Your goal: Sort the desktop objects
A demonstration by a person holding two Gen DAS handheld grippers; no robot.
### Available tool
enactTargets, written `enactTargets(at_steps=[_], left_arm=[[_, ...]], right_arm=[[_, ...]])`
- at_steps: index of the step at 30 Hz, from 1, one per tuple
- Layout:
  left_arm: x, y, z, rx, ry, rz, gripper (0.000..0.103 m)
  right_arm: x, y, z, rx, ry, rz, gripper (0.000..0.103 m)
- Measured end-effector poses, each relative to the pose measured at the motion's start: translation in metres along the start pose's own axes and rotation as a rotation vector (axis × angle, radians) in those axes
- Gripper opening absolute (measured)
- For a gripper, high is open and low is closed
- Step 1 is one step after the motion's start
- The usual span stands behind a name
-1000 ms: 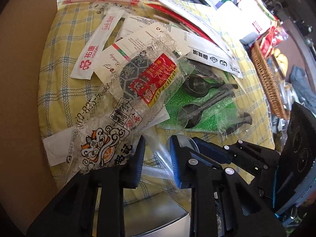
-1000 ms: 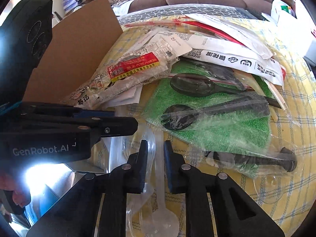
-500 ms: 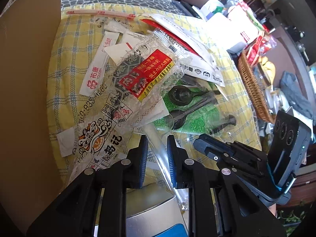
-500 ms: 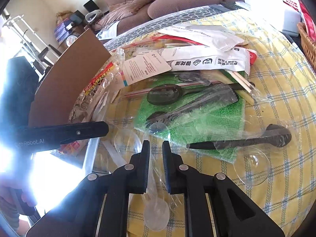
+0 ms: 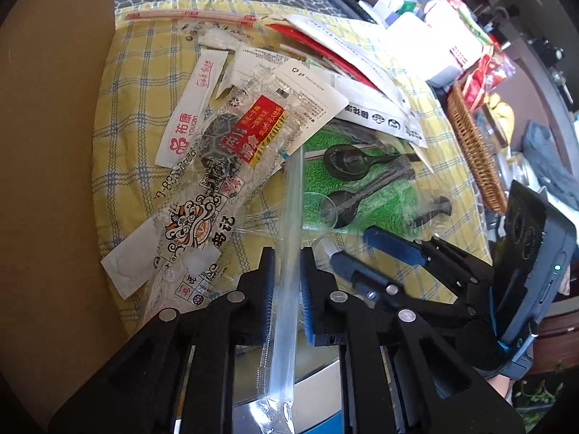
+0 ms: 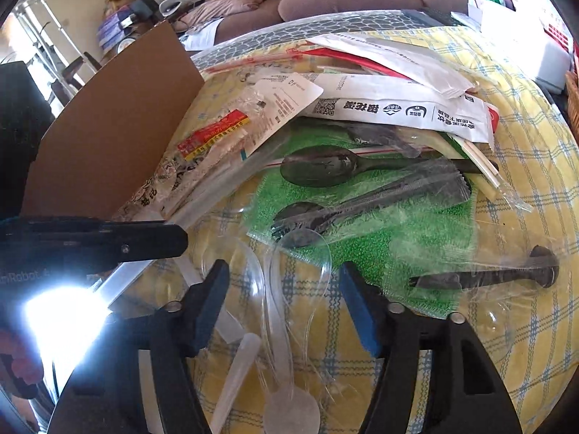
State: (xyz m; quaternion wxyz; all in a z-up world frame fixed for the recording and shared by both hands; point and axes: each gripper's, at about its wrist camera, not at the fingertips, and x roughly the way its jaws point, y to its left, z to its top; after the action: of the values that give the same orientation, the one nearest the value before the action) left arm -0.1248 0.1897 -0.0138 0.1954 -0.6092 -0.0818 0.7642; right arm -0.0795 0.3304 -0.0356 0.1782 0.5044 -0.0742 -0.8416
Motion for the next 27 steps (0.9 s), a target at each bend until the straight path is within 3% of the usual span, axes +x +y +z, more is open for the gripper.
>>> enactTargets(at_steps=[2, 8, 12, 20, 22, 23, 24, 27], left_arm=[[0.005, 0.004, 0.0, -0.008, 0.017, -0.003, 0.027], [0.011, 0.006, -0.004, -0.018, 0.012, -0.004, 0.027], [0.009, 0.007, -0.003, -0.025, -0.003, -0.014, 0.014], [-0.003, 0.003, -0.003, -0.044, -0.039, -0.044, 0.012], [-0.006, 0.002, -0.002, -0.036, -0.047, -0.041, 0.012], [-0.006, 0.001, -0.002, -0.036, -0.049, -0.038, 0.012], [-0.006, 0.001, -0.001, -0.036, -0.051, -0.038, 0.012], [-0.006, 0.001, -0.001, -0.04, -0.056, -0.037, 0.012]], right_arm=[[-0.002, -0.002, -0.003, 0.009, 0.002, 0.023, 0.033], [-0.005, 0.002, -0.007, 0.004, 0.007, 0.084, 0.033], [-0.01, 0.011, -0.007, -0.024, -0.009, 0.072, 0.033], [0.001, 0.038, -0.004, -0.146, 0.009, 0.04, 0.036], [-0.002, 0.043, -0.002, -0.169, -0.016, 0.031, 0.046], [0.0, 0.044, -0.002, -0.173, -0.017, 0.012, 0.064], [0.002, 0.042, -0.001, -0.169, -0.012, -0.001, 0.075], [0.009, 0.032, 0.001, -0.128, 0.009, 0.03, 0.074]])
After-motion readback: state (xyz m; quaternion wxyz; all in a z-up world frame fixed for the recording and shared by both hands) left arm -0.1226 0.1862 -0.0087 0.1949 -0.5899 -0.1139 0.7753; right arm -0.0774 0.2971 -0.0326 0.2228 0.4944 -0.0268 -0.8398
